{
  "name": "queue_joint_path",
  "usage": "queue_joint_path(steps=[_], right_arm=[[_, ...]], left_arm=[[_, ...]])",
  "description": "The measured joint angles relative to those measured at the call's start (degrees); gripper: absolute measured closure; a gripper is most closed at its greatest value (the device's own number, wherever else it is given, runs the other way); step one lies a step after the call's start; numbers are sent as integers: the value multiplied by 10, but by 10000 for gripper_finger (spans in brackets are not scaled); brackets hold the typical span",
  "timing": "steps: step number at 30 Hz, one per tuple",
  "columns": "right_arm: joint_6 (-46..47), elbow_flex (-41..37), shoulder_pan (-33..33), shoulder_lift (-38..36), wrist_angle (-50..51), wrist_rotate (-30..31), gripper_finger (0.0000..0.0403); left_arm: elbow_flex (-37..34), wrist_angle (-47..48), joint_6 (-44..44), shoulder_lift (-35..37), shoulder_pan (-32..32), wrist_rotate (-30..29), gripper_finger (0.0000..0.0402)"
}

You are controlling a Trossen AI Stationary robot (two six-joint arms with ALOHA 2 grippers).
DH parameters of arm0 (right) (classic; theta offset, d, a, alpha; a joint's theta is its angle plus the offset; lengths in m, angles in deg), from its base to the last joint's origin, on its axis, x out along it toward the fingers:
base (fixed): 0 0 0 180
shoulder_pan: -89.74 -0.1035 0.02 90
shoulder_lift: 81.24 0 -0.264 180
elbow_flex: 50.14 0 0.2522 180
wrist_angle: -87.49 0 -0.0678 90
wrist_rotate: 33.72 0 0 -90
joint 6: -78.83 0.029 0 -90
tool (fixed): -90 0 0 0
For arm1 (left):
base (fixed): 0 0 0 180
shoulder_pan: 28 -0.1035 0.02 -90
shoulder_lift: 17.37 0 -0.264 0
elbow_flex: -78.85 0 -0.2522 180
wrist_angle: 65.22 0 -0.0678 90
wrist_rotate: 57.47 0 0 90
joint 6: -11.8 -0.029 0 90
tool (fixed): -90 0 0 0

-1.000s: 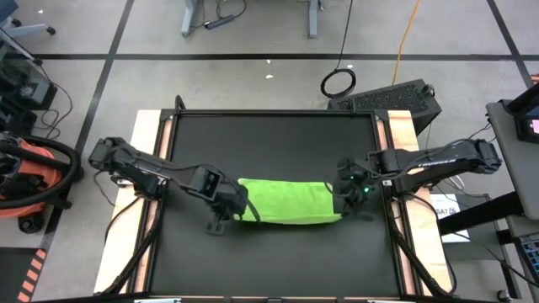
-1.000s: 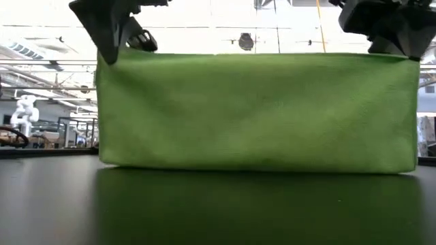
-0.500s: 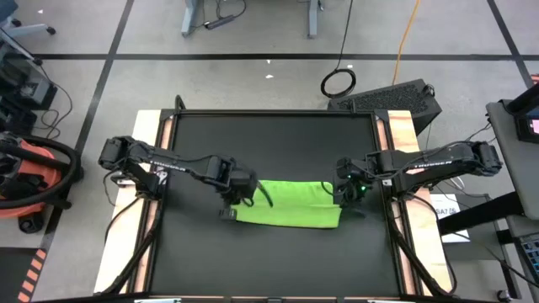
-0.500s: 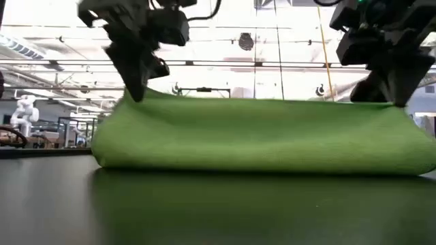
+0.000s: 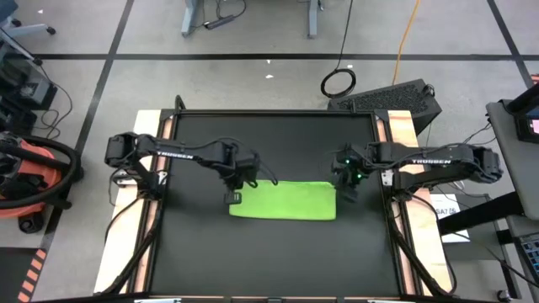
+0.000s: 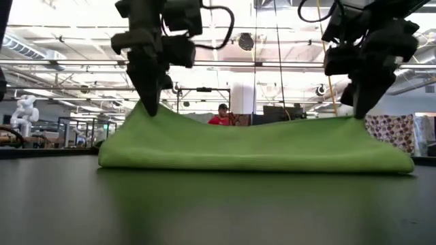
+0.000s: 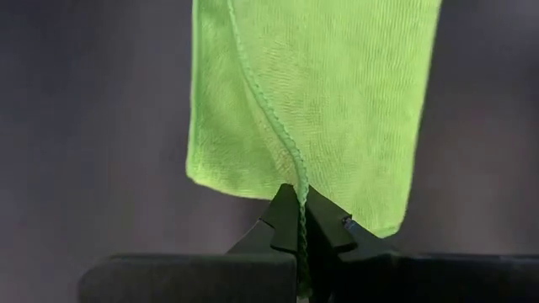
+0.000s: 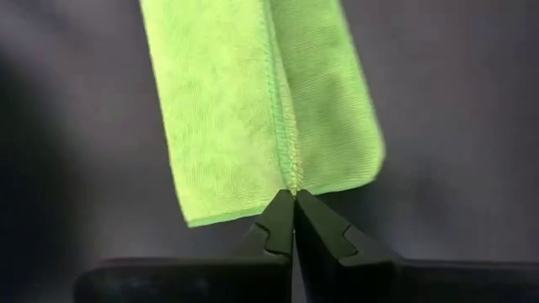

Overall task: Roll towel
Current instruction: Fold the green microfiber cloth

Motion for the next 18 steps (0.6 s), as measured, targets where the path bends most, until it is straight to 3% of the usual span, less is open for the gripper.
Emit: queue_joint_path(steps=[18], right_arm=[[-23, 0, 80, 68, 0, -5, 392]], left_arm=[[0, -14, -16, -54, -7, -28, 387]])
